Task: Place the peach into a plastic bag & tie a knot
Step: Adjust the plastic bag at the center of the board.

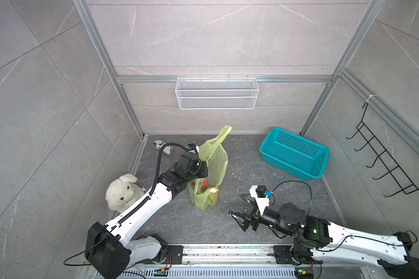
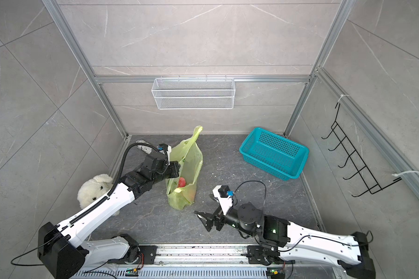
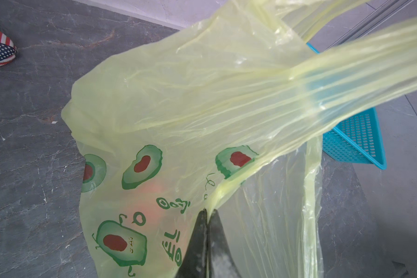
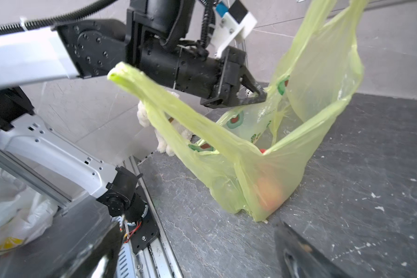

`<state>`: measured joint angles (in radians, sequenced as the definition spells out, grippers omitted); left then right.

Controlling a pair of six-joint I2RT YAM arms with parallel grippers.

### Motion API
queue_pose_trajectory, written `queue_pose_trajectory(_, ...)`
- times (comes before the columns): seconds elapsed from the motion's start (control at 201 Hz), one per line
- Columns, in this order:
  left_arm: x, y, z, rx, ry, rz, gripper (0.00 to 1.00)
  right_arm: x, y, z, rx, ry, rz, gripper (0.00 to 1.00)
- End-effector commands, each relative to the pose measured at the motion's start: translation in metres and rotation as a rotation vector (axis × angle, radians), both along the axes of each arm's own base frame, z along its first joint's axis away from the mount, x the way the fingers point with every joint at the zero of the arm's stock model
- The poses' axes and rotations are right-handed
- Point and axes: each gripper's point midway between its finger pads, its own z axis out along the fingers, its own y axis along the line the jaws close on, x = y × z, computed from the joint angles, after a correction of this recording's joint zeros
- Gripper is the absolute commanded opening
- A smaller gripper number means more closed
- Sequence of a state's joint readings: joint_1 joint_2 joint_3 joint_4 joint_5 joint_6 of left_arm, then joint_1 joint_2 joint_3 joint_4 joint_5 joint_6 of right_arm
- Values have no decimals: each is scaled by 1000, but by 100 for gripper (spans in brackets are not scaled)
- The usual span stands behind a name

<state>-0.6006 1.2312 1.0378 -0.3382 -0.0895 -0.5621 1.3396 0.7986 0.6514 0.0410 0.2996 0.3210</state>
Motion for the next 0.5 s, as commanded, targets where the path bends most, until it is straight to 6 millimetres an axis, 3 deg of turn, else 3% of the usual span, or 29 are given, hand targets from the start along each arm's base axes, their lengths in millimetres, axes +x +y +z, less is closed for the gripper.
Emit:
queue_pose_trajectory(0.0, 4, -2, 17, -53, -2, 8, 0, 6, 19, 36, -9, -203, -124, 100)
queue_pose_trajectory(0.09, 5, 3, 15, -54, 12, 30, 0, -3, 42, 41, -24, -275, -151, 100)
queue_pose_trajectory(0.244, 4, 7, 19, -70, 15, 51, 0, 11, 71, 41, -113, -297, -293, 100)
queue_pose_trajectory(0.493, 1, 12, 16, -96, 49, 86, 0, 36, 79, 50, -77, -275, -465, 100)
